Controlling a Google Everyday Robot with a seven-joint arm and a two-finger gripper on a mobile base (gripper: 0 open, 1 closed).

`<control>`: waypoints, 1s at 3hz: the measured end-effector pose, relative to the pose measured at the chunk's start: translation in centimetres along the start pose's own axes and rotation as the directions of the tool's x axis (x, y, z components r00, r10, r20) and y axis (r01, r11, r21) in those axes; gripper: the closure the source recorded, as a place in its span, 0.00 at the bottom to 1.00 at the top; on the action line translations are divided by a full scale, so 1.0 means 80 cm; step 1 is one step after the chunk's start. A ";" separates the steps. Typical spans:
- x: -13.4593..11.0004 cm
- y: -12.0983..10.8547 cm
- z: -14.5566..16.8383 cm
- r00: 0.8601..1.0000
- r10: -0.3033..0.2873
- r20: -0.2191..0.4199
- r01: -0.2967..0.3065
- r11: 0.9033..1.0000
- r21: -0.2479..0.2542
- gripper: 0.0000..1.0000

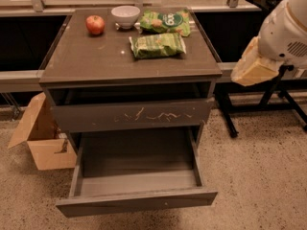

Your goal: Place green jalapeno chip bag into middle drawer

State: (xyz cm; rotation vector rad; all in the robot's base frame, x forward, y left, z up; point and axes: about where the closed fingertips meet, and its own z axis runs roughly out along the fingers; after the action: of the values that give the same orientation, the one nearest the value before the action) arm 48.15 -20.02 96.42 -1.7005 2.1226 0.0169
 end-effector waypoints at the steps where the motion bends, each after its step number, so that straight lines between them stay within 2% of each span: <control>1: -0.018 -0.031 0.039 0.998 -0.015 0.057 0.016 1.000 -0.013 0.24; 2: -0.037 -0.069 0.084 0.994 -0.017 0.110 0.019 1.000 -0.014 0.00; 3: -0.037 -0.069 0.084 0.994 -0.017 0.110 0.019 1.000 -0.014 0.00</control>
Offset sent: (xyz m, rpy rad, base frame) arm 0.1252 0.0484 -0.0570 0.1566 -0.0401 0.0648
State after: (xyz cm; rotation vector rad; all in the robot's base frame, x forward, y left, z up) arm 55.89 -16.87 92.60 -1.6873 2.0320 0.1190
